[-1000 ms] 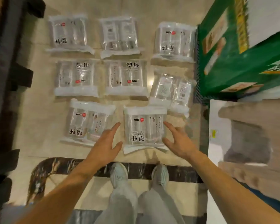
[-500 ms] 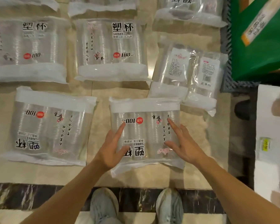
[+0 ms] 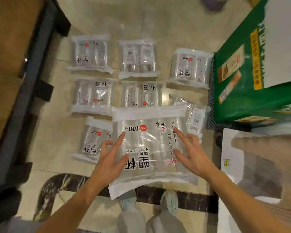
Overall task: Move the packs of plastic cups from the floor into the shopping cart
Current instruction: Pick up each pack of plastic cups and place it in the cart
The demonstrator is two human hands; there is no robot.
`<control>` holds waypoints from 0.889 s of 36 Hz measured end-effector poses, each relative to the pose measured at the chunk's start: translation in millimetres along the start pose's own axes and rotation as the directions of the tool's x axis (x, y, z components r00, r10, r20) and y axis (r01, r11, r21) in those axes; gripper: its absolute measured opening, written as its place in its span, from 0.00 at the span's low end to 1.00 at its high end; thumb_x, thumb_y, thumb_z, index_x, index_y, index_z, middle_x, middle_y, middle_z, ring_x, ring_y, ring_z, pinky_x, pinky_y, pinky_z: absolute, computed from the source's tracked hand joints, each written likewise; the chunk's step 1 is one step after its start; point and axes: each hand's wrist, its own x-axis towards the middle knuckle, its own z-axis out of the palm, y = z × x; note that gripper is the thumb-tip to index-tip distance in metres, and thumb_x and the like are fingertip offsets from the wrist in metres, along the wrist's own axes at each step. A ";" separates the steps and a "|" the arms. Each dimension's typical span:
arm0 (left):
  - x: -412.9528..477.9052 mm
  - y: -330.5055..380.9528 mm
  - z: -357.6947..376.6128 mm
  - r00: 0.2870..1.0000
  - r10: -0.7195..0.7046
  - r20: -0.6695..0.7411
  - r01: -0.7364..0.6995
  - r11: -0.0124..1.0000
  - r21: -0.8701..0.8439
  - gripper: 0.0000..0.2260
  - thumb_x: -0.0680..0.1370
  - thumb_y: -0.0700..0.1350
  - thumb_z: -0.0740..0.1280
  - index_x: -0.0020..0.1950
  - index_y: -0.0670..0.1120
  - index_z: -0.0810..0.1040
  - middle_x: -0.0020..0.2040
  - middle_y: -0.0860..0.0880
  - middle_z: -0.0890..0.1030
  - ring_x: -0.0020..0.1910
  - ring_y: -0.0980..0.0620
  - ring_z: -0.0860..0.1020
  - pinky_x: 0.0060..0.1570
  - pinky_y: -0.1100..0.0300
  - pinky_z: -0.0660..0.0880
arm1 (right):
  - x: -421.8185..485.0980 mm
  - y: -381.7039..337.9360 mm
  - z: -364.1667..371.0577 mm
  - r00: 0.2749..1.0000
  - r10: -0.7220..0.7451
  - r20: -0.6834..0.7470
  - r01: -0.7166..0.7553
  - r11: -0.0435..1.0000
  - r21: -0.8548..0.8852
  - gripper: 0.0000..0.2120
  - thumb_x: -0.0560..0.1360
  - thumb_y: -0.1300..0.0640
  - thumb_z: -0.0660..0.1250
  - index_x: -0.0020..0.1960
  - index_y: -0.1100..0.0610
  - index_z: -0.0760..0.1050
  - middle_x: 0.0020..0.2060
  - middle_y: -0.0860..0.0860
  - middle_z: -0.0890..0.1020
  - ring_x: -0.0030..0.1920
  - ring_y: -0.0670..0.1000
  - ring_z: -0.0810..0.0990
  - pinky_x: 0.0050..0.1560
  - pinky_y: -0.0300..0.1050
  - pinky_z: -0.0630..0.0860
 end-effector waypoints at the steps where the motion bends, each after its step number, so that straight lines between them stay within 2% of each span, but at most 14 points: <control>1: -11.7 24.7 -26.3 0.999 0.012 -0.035 -0.012 1.000 -0.003 0.31 0.77 0.57 0.65 0.72 0.75 0.52 0.62 0.54 0.59 0.56 0.56 0.73 0.58 0.49 0.77 | -7.4 -29.1 -25.4 1.000 -0.022 -0.017 0.022 1.000 -0.011 0.34 0.80 0.39 0.62 0.76 0.23 0.44 0.72 0.52 0.62 0.35 0.44 0.71 0.67 0.56 0.74; 3: -34.4 74.5 -80.6 0.994 0.034 -0.103 -0.034 0.999 -0.002 0.29 0.77 0.61 0.63 0.71 0.76 0.52 0.62 0.55 0.59 0.53 0.55 0.75 0.58 0.49 0.76 | -22.0 -87.9 -77.2 0.996 -0.082 -0.045 0.080 0.996 -0.042 0.33 0.80 0.37 0.60 0.78 0.26 0.45 0.71 0.51 0.61 0.32 0.42 0.74 0.64 0.51 0.75; 6: -70.2 143.8 -162.1 0.973 0.077 -0.219 -0.078 0.997 0.004 0.27 0.77 0.63 0.61 0.72 0.75 0.52 0.61 0.56 0.60 0.57 0.56 0.73 0.62 0.53 0.72 | -47.2 -177.3 -151.3 0.982 -0.171 -0.081 0.165 0.984 -0.069 0.32 0.80 0.36 0.59 0.78 0.27 0.46 0.70 0.50 0.61 0.32 0.42 0.75 0.62 0.48 0.72; 9: -110.8 210.9 -243.3 0.942 0.112 -0.316 -0.099 0.993 0.057 0.26 0.77 0.64 0.60 0.71 0.76 0.51 0.63 0.53 0.61 0.53 0.64 0.71 0.61 0.53 0.69 | -76.2 -268.8 -221.0 0.959 -0.257 -0.119 0.246 0.964 -0.096 0.31 0.80 0.35 0.59 0.77 0.25 0.46 0.71 0.52 0.61 0.48 0.49 0.78 0.66 0.53 0.72; 12: -155.1 272.2 -317.5 0.912 0.109 -0.394 -0.085 0.993 0.078 0.25 0.77 0.66 0.58 0.72 0.75 0.52 0.63 0.50 0.61 0.54 0.53 0.74 0.62 0.51 0.70 | -104.1 -352.6 -280.6 0.926 -0.343 -0.160 0.325 0.937 -0.128 0.30 0.81 0.37 0.59 0.77 0.25 0.47 0.69 0.54 0.64 0.63 0.55 0.74 0.69 0.53 0.69; 14: -181.5 303.5 -361.7 0.889 0.111 -0.445 -0.082 0.993 0.084 0.26 0.77 0.65 0.58 0.74 0.72 0.53 0.62 0.49 0.62 0.53 0.53 0.74 0.58 0.56 0.69 | -119.0 -403.1 -313.3 0.902 -0.396 -0.172 0.374 0.916 -0.146 0.30 0.81 0.39 0.60 0.78 0.27 0.49 0.69 0.56 0.66 0.71 0.57 0.70 0.72 0.53 0.67; 16: -207.3 325.3 -399.0 0.856 0.107 -0.506 -0.070 0.993 0.091 0.26 0.78 0.64 0.58 0.74 0.72 0.54 0.60 0.49 0.63 0.50 0.55 0.73 0.55 0.58 0.68 | -130.7 -445.2 -339.1 0.882 -0.444 -0.157 0.420 0.893 -0.162 0.30 0.82 0.40 0.60 0.78 0.28 0.50 0.72 0.57 0.65 0.71 0.57 0.71 0.73 0.54 0.68; 21: -266.7 358.0 -465.2 0.798 0.053 -0.601 -0.011 0.997 0.072 0.25 0.76 0.68 0.56 0.72 0.74 0.53 0.57 0.54 0.63 0.39 0.52 0.76 0.41 0.64 0.71 | -141.2 -532.8 -377.4 0.816 -0.571 -0.092 0.544 0.812 -0.211 0.29 0.82 0.37 0.58 0.79 0.28 0.49 0.70 0.57 0.66 0.60 0.56 0.76 0.68 0.52 0.70; 23: -290.2 366.6 -481.7 0.772 0.010 -0.635 0.019 0.999 0.039 0.26 0.75 0.70 0.56 0.71 0.75 0.52 0.64 0.51 0.62 0.45 0.50 0.77 0.49 0.60 0.73 | -137.0 -564.2 -384.1 0.778 -0.625 -0.065 0.592 0.765 -0.254 0.29 0.81 0.36 0.57 0.78 0.28 0.49 0.69 0.58 0.69 0.57 0.55 0.77 0.68 0.53 0.70; 24: -301.7 368.7 -486.9 0.755 -0.019 -0.655 0.043 0.999 0.021 0.27 0.74 0.70 0.55 0.72 0.75 0.52 0.69 0.47 0.61 0.55 0.47 0.76 0.57 0.55 0.72 | -135.4 -578.8 -386.3 0.756 -0.653 -0.041 0.620 0.736 -0.273 0.29 0.81 0.35 0.57 0.78 0.28 0.49 0.67 0.58 0.71 0.58 0.56 0.77 0.68 0.54 0.71; 26: -323.8 370.2 -492.3 0.713 -0.073 -0.697 0.091 0.996 -0.011 0.27 0.76 0.68 0.55 0.74 0.72 0.51 0.77 0.42 0.54 0.74 0.44 0.60 0.69 0.48 0.60 | -131.3 -605.2 -384.8 0.704 -0.710 0.019 0.684 0.670 -0.289 0.29 0.81 0.34 0.56 0.78 0.28 0.49 0.65 0.58 0.73 0.61 0.57 0.77 0.67 0.54 0.71; 27: -333.8 369.0 -493.2 0.687 -0.095 -0.721 0.105 0.994 -0.032 0.27 0.77 0.67 0.56 0.74 0.71 0.51 0.78 0.43 0.52 0.77 0.45 0.54 0.71 0.47 0.56 | -130.2 -618.4 -382.5 0.678 -0.734 0.050 0.713 0.639 -0.288 0.28 0.81 0.35 0.56 0.78 0.29 0.50 0.66 0.58 0.73 0.62 0.57 0.76 0.67 0.54 0.70; 29: -356.0 365.5 -493.1 0.616 -0.166 -0.770 0.152 0.984 -0.090 0.26 0.78 0.66 0.56 0.74 0.72 0.50 0.78 0.42 0.53 0.77 0.46 0.55 0.70 0.49 0.57 | -130.7 -643.9 -373.4 0.626 -0.772 0.113 0.768 0.585 -0.259 0.29 0.81 0.36 0.56 0.79 0.31 0.51 0.69 0.57 0.72 0.68 0.57 0.75 0.69 0.52 0.68; 32: -393.4 358.4 -487.8 0.523 -0.274 -0.807 0.197 0.960 -0.198 0.26 0.78 0.67 0.55 0.74 0.73 0.49 0.79 0.43 0.52 0.78 0.47 0.49 0.72 0.46 0.53 | -137.6 -679.9 -352.4 0.538 -0.816 0.211 0.841 0.503 -0.198 0.31 0.77 0.31 0.55 0.78 0.29 0.52 0.56 0.55 0.75 0.57 0.55 0.77 0.63 0.52 0.71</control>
